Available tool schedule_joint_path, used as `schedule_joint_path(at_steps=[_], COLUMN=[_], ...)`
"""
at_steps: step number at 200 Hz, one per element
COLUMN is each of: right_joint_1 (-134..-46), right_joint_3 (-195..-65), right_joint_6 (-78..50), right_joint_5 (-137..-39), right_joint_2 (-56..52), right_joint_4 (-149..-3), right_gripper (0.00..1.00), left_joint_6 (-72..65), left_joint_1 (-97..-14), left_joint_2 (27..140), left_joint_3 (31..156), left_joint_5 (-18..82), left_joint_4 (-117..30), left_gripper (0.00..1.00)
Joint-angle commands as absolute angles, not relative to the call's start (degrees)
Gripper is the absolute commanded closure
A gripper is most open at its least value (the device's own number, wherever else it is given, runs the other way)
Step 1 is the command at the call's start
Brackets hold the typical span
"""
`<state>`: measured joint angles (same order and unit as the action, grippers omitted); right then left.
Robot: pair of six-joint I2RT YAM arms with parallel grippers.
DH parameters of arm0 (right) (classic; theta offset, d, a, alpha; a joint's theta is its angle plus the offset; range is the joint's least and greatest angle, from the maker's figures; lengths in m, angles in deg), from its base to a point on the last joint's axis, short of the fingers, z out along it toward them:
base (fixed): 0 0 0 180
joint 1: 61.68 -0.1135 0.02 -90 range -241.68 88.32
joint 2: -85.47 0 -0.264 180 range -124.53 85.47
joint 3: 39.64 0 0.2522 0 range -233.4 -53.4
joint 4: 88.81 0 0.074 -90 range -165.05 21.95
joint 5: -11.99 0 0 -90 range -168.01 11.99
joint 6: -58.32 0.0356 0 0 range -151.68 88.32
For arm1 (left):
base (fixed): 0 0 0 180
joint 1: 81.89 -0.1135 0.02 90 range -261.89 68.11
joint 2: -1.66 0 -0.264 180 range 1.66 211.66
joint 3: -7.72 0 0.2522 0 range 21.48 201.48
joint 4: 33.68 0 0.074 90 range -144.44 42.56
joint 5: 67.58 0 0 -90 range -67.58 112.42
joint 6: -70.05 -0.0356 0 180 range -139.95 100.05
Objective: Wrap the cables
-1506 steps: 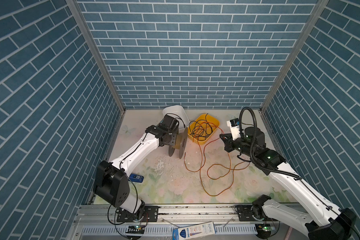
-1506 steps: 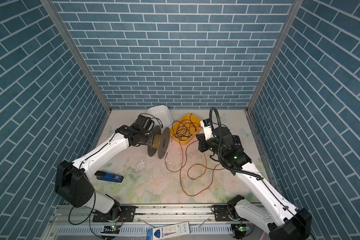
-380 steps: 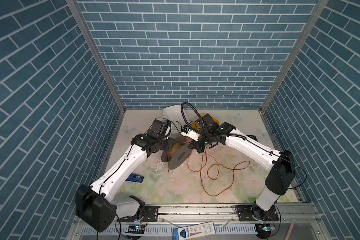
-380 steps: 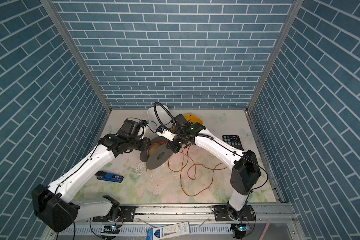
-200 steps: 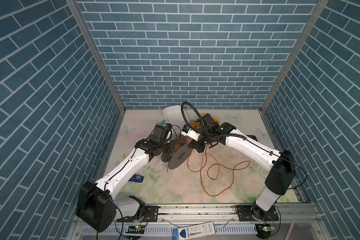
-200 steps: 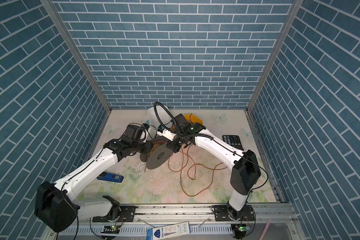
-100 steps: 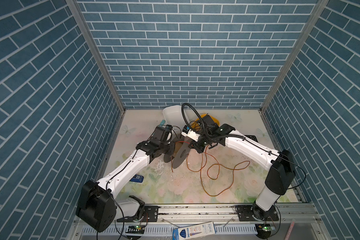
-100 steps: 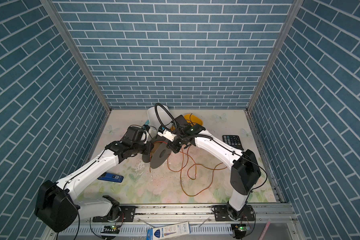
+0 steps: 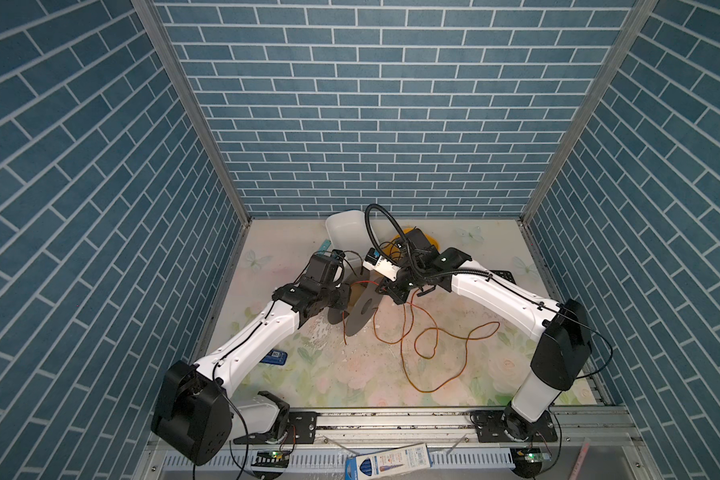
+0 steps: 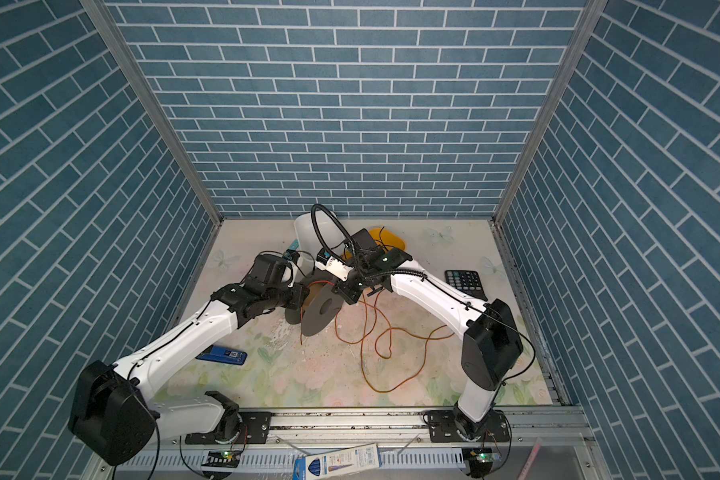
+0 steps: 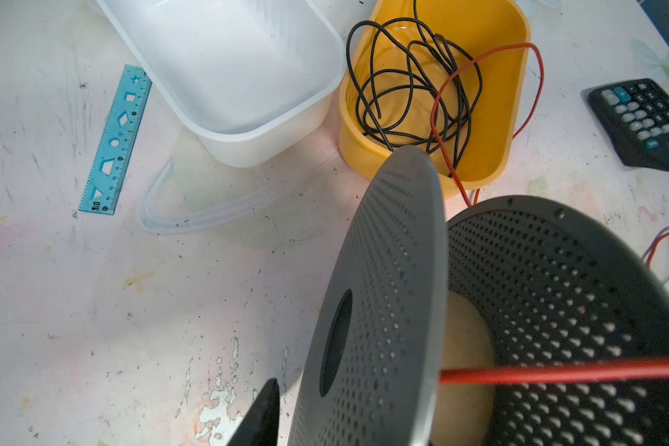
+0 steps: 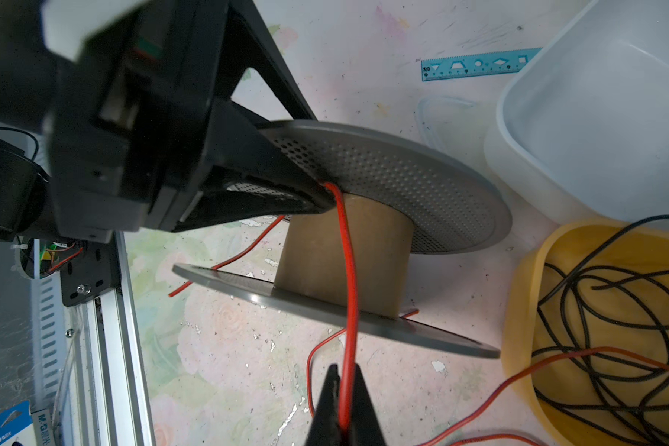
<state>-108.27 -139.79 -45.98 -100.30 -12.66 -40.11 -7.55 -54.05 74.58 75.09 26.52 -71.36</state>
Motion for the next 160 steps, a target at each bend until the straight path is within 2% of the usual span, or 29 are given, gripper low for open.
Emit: schedule_joint_path(at_steps=[1, 81, 160], right_joint_1=[-108.09, -107.05, -105.49], right_joint_3=[-138.54, -137.11, -135.65], right_joint_6=[-50.03, -50.03, -48.05], right_joint_5=[-102.51, -106.35, -106.05], right_joint_2=[-10.31, -9.50, -9.85], right_joint_4=[-42.07, -44.50, -45.47], right_gripper=[1.00, 1.00, 1.00], left_joint_6=[-7.56, -7.74, -7.28], left_joint_1=[-53.76, -53.76, -53.63], left_joint_2=[74.19, 74.76, 74.12], left_joint_3=[74.22, 74.03, 74.48], left_joint_5=[26.45, 25.96, 24.64], left_joint_4=[-71.08, -69.73, -69.37], left_gripper=[0.56, 0.73, 0.95])
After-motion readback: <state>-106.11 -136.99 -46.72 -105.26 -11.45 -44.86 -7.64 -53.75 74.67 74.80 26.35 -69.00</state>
